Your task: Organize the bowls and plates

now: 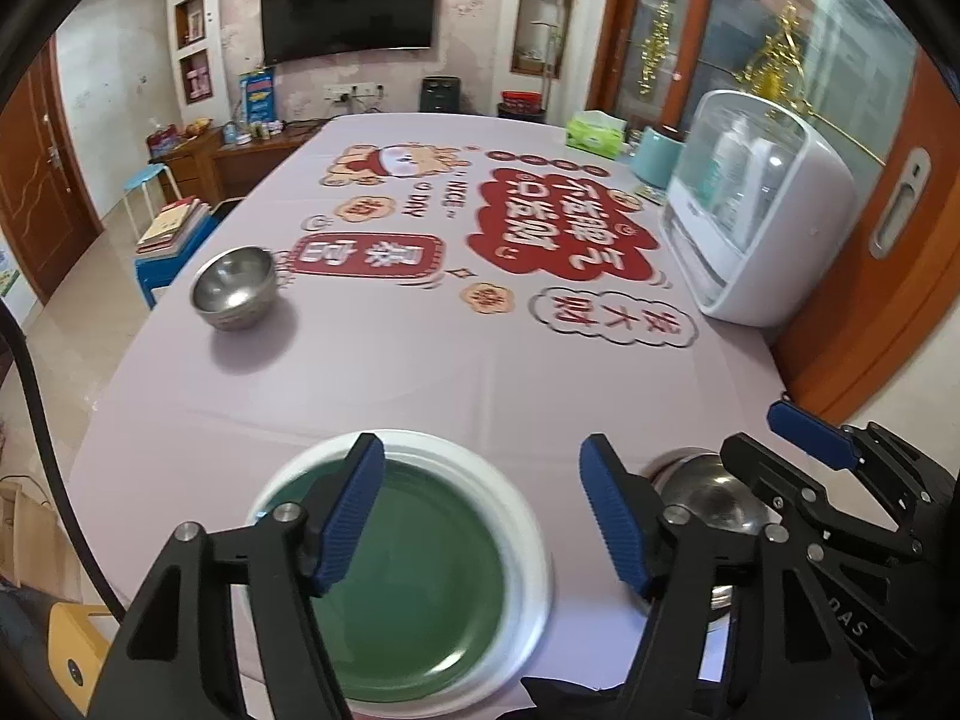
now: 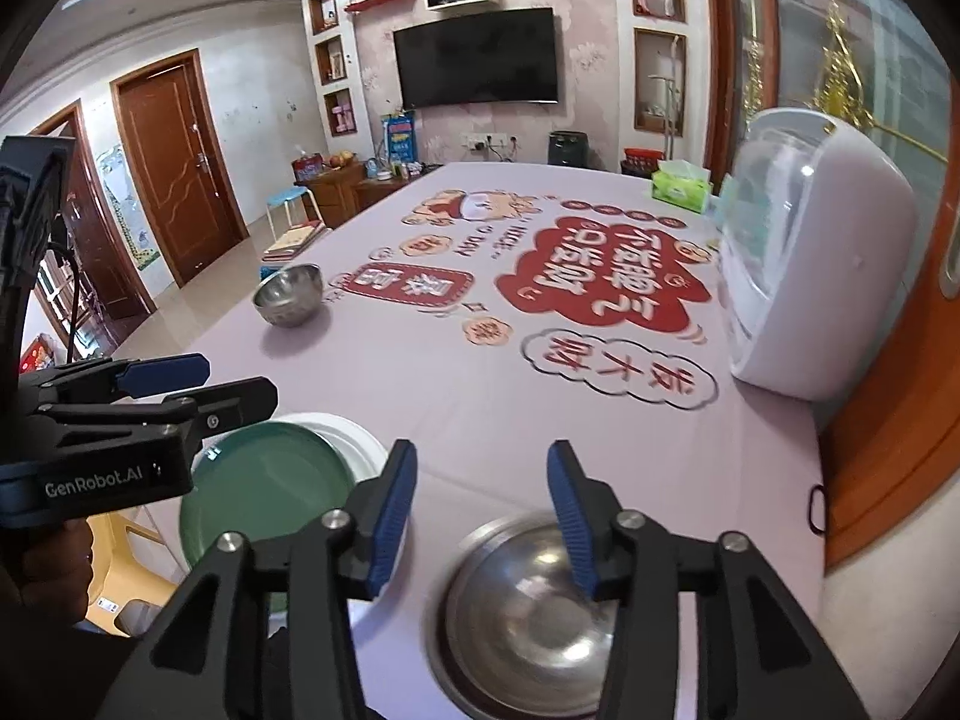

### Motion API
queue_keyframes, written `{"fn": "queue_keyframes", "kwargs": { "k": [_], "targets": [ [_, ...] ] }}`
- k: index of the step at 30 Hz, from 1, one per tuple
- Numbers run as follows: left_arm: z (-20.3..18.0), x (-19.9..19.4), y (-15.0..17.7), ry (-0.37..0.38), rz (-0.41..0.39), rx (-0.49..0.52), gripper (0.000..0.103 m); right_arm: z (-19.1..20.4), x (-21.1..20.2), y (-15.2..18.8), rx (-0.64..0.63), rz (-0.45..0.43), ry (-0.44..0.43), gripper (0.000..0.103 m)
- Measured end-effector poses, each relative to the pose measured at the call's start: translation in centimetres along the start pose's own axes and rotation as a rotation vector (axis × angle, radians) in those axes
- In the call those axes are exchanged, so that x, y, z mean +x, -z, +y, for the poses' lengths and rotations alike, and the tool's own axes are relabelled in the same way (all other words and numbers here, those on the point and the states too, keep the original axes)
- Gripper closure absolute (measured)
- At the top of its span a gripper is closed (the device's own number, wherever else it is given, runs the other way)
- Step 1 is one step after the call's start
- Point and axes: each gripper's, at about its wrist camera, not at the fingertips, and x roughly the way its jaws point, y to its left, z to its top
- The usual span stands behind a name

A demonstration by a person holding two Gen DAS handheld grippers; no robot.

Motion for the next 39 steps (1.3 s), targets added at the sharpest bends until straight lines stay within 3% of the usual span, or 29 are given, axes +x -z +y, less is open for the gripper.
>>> {"fn": "queue_keyframes", "kwargs": {
  "k": [18,28,39],
  "targets": [
    [14.0,-1.7,-1.9,-0.03,-0.008,0.01,0.024,12.6,4.2,-3.9,0.061,-0.036,-0.003,0.035],
    [22.5,-0.6,-3.7,-0.036,0.001,0.061,0.023,17.8,8.9,-5.7,0.211,-0.032,0.024,0.034],
    [29.2,2.8,-6.3,-0.045,0.081,0.112,0.023,20.1,13.3,-8.0,0.386,0.01,0.051,0.032]
  ]
}}
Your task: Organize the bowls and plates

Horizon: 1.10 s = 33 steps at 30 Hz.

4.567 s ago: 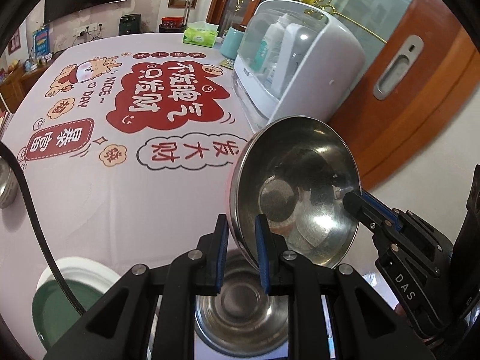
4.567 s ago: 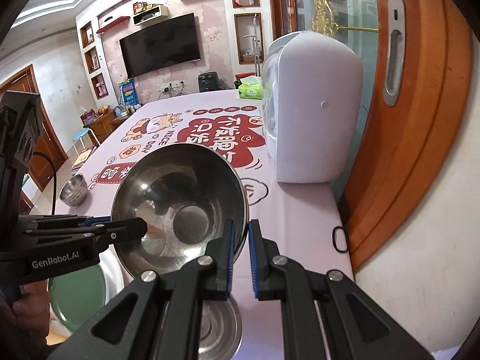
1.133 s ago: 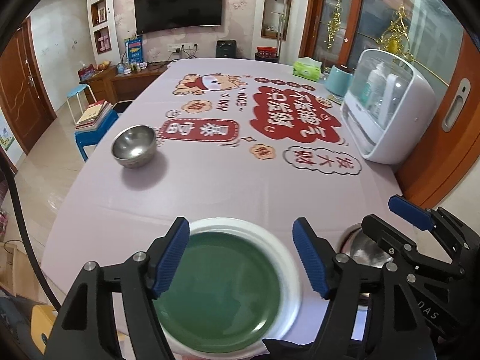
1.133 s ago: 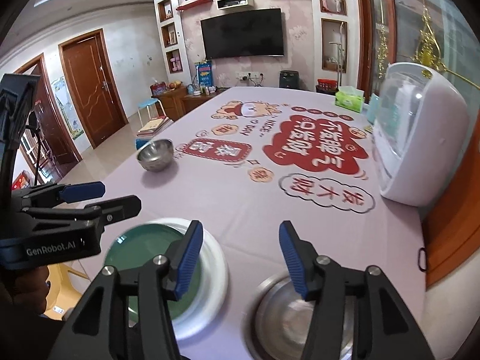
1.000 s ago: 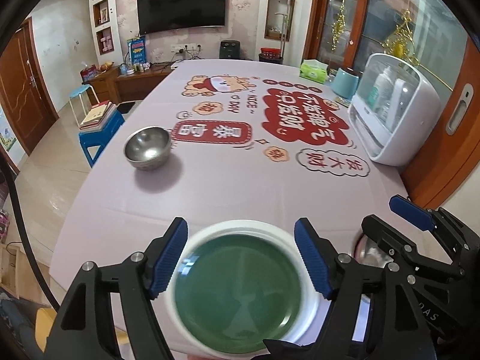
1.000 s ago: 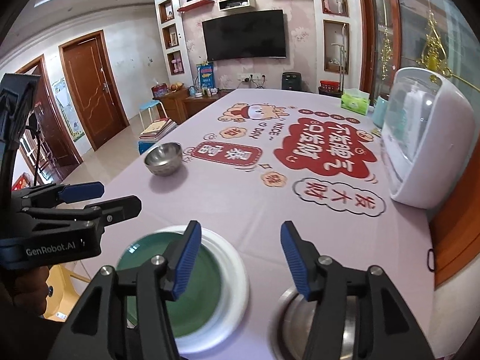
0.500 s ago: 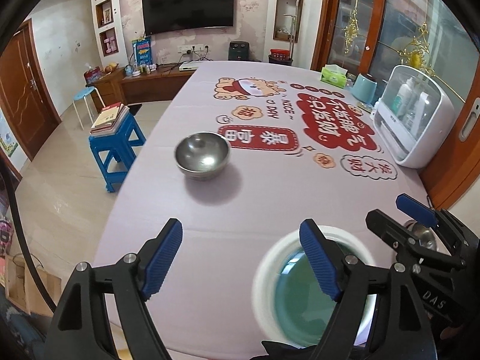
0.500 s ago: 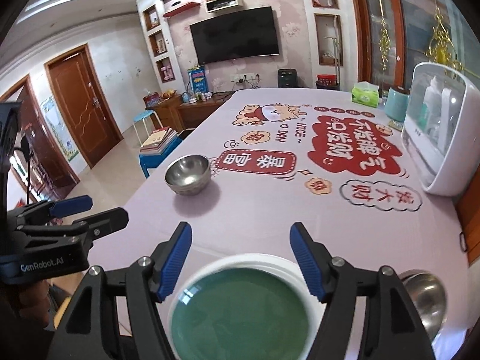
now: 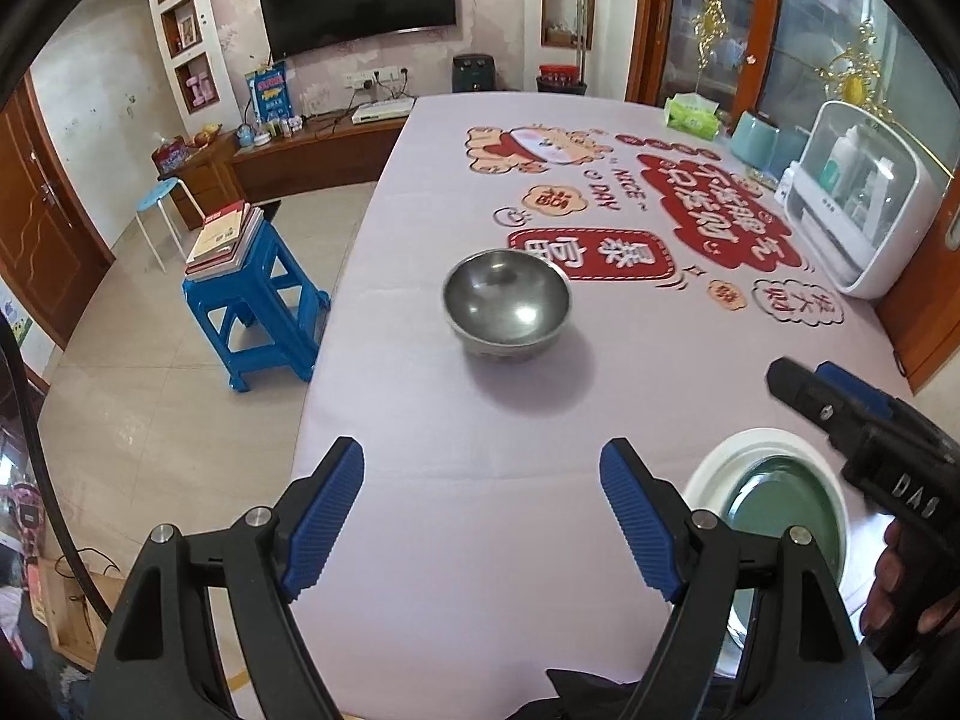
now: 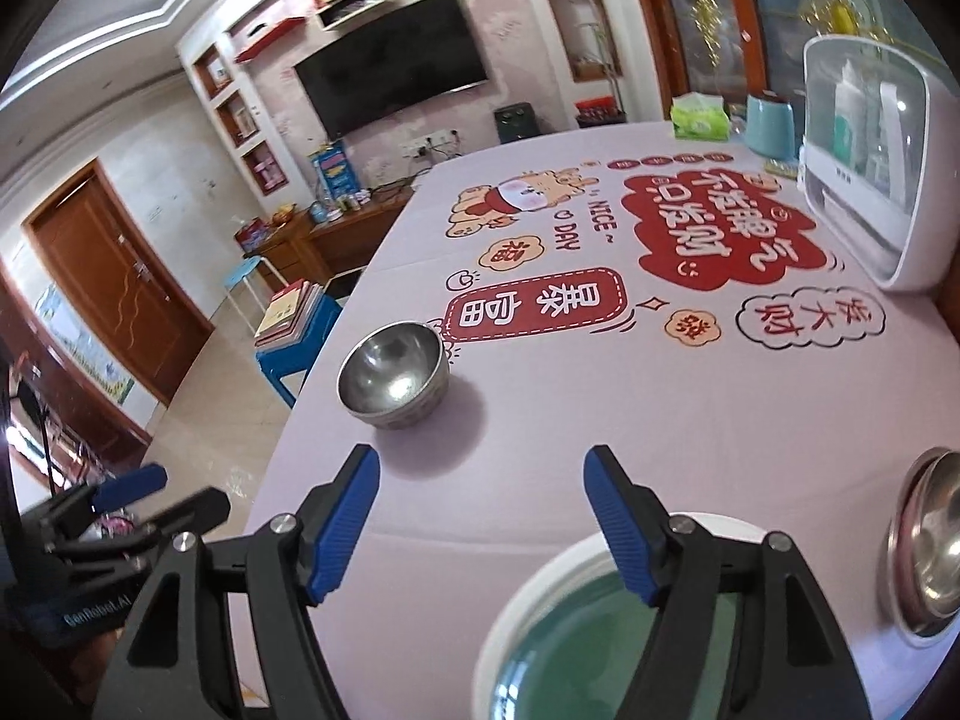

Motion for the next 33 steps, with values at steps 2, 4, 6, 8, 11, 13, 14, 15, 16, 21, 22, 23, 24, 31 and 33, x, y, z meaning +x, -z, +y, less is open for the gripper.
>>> {"fn": "queue_keyframes", "kwargs": {
  "k": [2,4,6,8,11,13,14,15,16,21,22,23,24,31,33],
  "targets": [
    [0.8,0.8,-0.6,0.005,0.012,0.0,0.023,0.3,0.7,-0.7,0.028,0.008,0.001,0.031],
    [1.5,1.5,-1.3,0.008,0.021,-0.003,0.023,0.5,1.2,-1.3,0.045,0.017,0.005,0.031],
    [2.0,2.1,-2.0,0.008,0.028,-0.003,0.023,0.8,1.7,-2.1,0.054,0.028,0.011,0.031],
    [2.7,2.9,-2.9,0.01,0.032,-0.002,0.023,1.2,2.1,-2.8,0.048,0.033,0.018,0.031],
    [3.6,3.9,-4.3,0.019,0.032,-0.008,0.023,1.9,2.8,-3.8,0.03,0.04,0.032,0.031],
    [4.4,4.8,-5.6,0.025,0.034,-0.018,0.023,2.2,3.5,-4.4,0.023,0.044,0.031,0.031],
    [4.7,5.2,-6.0,0.027,0.033,-0.023,0.023,2.4,3.9,-4.8,0.02,0.046,0.033,0.031],
    [4.9,5.6,-6.5,0.029,0.033,-0.027,0.023,2.6,4.2,-5.1,0.017,0.048,0.035,0.031],
    [5.1,5.9,-7.0,0.03,0.033,-0.03,0.023,2.9,4.7,-5.5,0.011,0.051,0.039,0.031],
    [6.0,8.2,-9.1,0.038,0.044,-0.051,0.023,4.1,6.9,-6.7,-0.019,0.063,0.042,0.031],
    [6.1,8.7,-9.4,0.043,0.048,-0.055,0.023,4.3,7.2,-6.8,-0.027,0.066,0.043,0.031],
    [6.2,9.3,-9.6,0.055,0.054,-0.061,0.023,4.5,7.9,-6.9,-0.037,0.074,0.043,0.031],
    [6.3,9.7,-9.6,0.064,0.059,-0.066,0.023,4.7,8.4,-7.0,-0.046,0.082,0.042,0.031],
    [6.7,13.9,-10.0,0.101,0.12,-0.11,0.023,5.1,12.6,-6.5,-0.06,0.165,0.043,0.031],
    [6.9,15.3,-9.7,0.116,0.154,-0.13,0.023,5.0,13.7,-6.2,-0.046,0.189,0.042,0.031]
  ]
}}
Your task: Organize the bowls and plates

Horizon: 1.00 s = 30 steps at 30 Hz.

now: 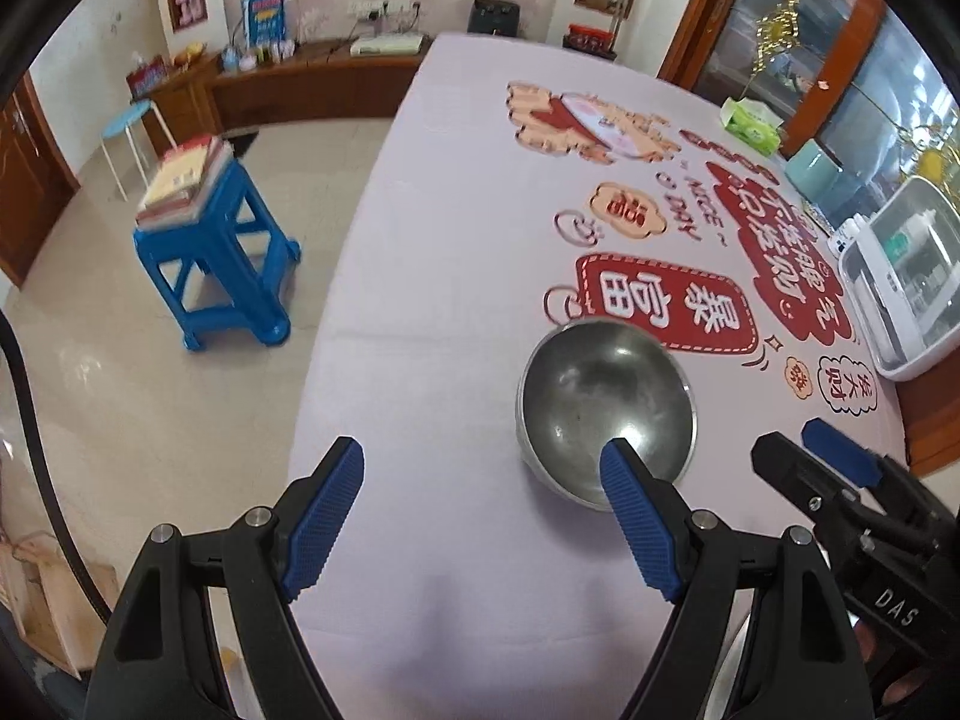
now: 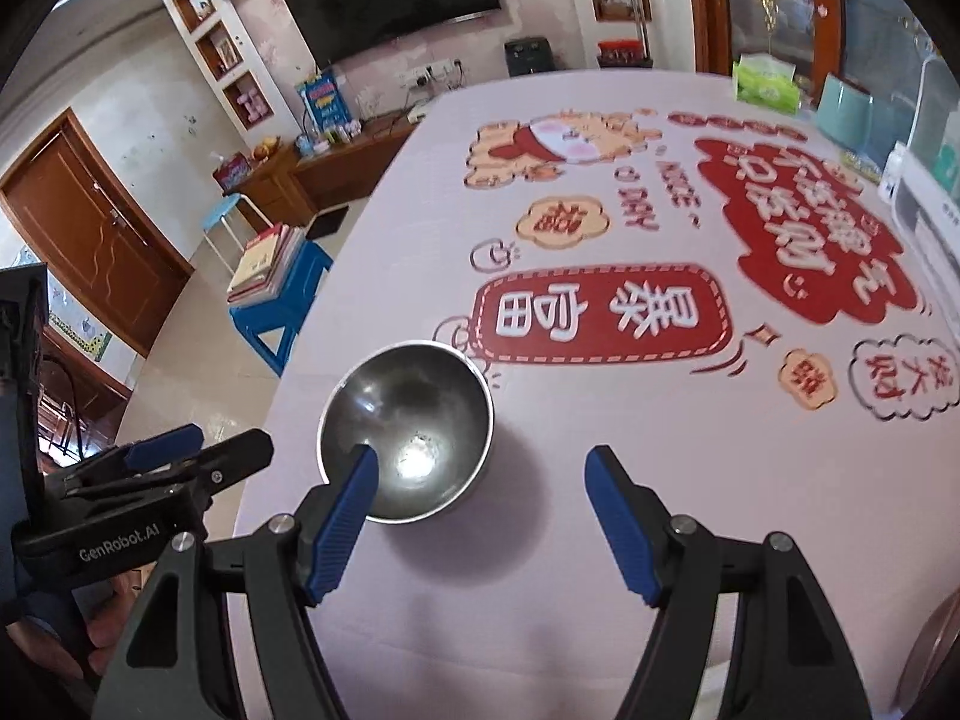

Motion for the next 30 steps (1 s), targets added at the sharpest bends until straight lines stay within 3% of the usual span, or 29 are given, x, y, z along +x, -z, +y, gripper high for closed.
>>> {"fn": "queue_keyframes", "kwargs": {
  "k": [7,16,18,22,30],
  "targets": [
    [0.3,4.3,0.1,0.024,0.098,-0.024,0.023,-0.8,3.4,0.4,0.052,0.079,-0.01,0.031],
    [0.1,7.2,-0.3,0.051,0.157,-0.023,0.025,-1.2,5.7,1.1,0.105,0.126,-0.037,0.035],
    [0.0,7.7,-0.2,0.057,0.168,-0.02,0.03,-1.2,6.0,1.3,0.11,0.131,-0.044,0.047],
    [-0.4,8.4,-0.2,0.067,0.19,-0.015,0.04,-1.2,6.6,1.5,0.119,0.141,-0.068,0.058],
    [-1.2,8.6,-0.2,0.115,0.194,-0.003,0.073,-0.9,6.5,1.6,0.119,0.137,-0.118,0.079]
  ]
}}
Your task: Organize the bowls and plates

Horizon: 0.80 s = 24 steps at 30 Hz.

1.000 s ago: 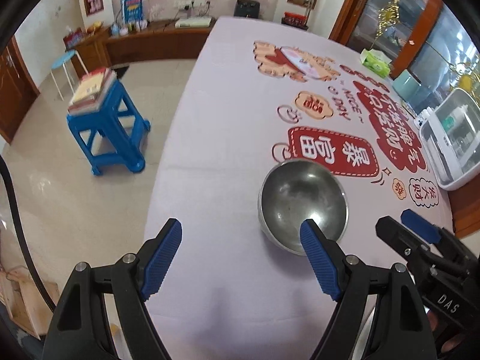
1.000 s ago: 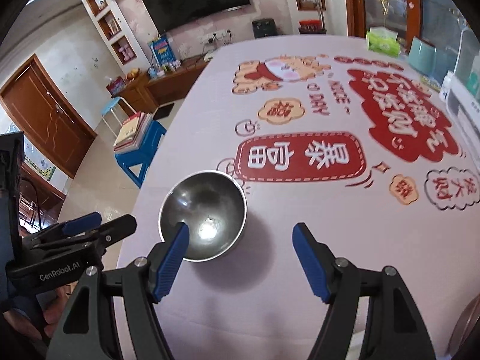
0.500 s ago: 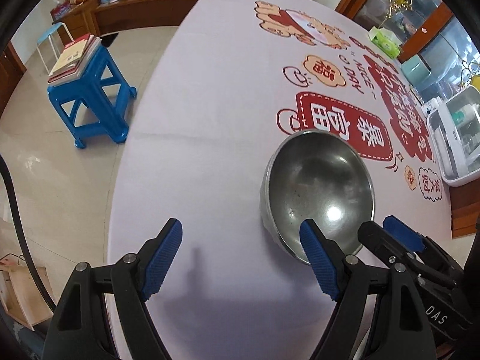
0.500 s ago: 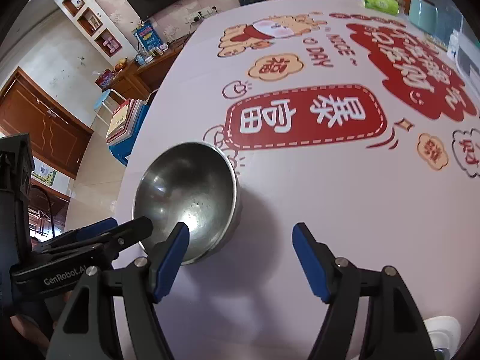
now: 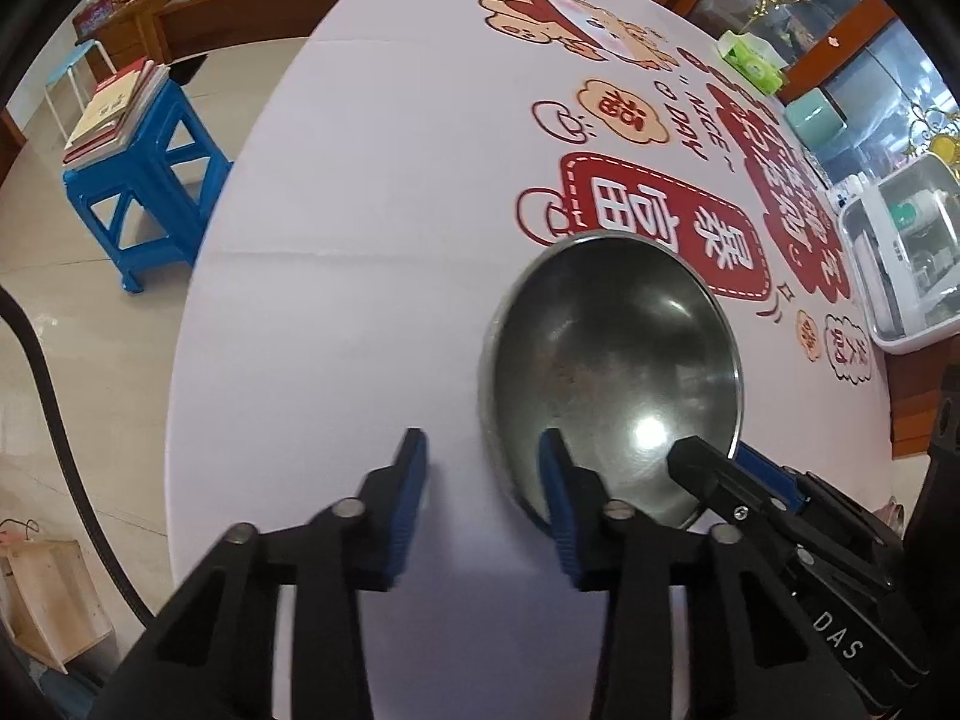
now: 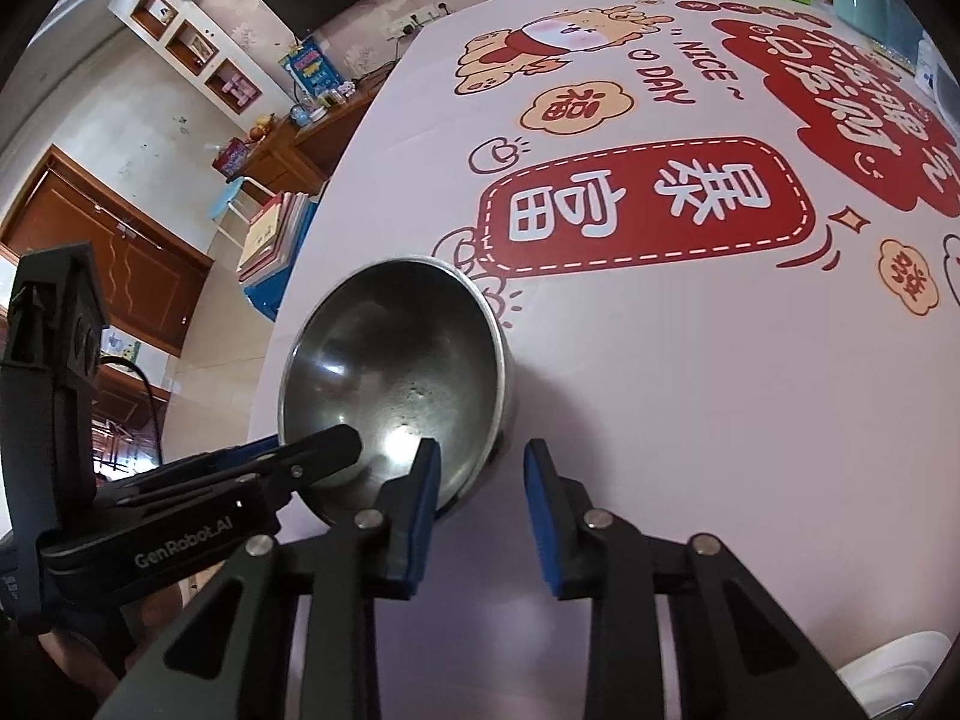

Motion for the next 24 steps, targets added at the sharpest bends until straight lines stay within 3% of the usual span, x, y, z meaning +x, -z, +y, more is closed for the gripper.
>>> {"fn": "queue_keyframes", "kwargs": {
  "k": [3,14,24],
  "targets": [
    [-0.4,0.1,0.2,0.019,0.01,0.005,0.086,0.2,0.0,0.1,-0.003,0.0,-0.016,0.083],
    [-1.1,0.0,0.9,-0.009,0.042,0.035,0.087,-0.2,-0.5,0.6,0.028,-0.001,-0.021,0.085],
    [-2.3,-2.4,2.0,-0.015,0.01,0.071,0.087,-0.4,-2.9,1.3,0.031,-0.055,-0.036,0.087]
  ]
}}
